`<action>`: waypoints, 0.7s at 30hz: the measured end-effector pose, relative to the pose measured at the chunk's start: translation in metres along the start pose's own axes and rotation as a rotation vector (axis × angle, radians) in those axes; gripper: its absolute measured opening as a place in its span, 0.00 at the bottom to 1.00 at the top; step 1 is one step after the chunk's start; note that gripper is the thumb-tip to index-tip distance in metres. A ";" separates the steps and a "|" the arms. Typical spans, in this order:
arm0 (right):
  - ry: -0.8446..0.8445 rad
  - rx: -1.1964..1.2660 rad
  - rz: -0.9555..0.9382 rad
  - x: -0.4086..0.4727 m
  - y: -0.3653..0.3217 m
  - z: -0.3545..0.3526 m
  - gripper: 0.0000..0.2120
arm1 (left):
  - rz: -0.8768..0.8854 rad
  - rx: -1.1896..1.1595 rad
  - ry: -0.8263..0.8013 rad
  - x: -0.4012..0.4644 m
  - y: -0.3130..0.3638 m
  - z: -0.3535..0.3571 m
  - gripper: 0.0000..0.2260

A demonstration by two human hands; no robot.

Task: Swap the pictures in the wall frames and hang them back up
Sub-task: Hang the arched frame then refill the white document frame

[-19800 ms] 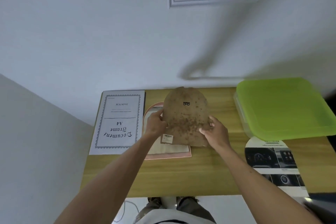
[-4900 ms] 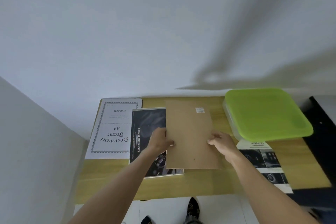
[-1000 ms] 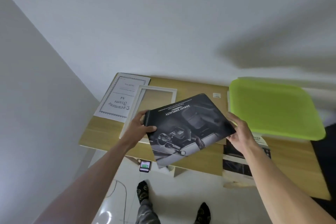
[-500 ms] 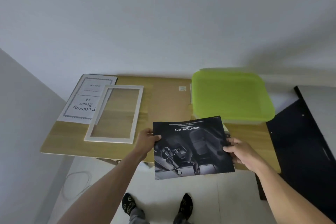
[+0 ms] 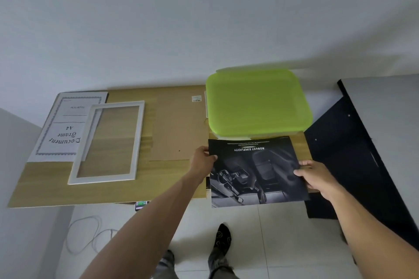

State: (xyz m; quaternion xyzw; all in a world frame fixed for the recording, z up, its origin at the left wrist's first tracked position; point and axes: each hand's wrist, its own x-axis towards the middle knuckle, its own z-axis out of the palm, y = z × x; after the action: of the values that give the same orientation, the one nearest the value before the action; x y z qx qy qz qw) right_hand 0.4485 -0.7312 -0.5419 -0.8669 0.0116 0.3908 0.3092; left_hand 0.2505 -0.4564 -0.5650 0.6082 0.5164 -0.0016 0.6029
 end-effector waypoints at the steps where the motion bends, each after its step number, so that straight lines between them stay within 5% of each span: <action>1: 0.015 -0.036 -0.007 0.000 -0.001 0.000 0.17 | 0.012 0.021 0.021 -0.002 0.002 0.003 0.17; 6: 0.178 -0.495 -0.227 -0.002 0.001 0.010 0.32 | 0.397 0.572 0.212 -0.030 -0.001 0.013 0.26; 9: 0.202 -0.717 -0.516 -0.002 0.003 0.027 0.34 | 0.594 0.854 0.080 -0.034 -0.017 0.019 0.28; 13: 0.108 -0.875 -0.601 0.000 -0.002 0.049 0.32 | 0.659 1.170 -0.168 -0.029 -0.032 0.029 0.30; 21: 0.135 -0.833 -0.545 0.002 0.002 0.046 0.31 | 0.630 1.211 -0.260 -0.016 -0.026 0.035 0.31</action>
State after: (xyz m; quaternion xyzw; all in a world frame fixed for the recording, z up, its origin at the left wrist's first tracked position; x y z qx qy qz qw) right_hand 0.4181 -0.7068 -0.5674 -0.9115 -0.3524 0.2103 0.0261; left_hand 0.2484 -0.4993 -0.5839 0.9532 0.1471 -0.1872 0.1863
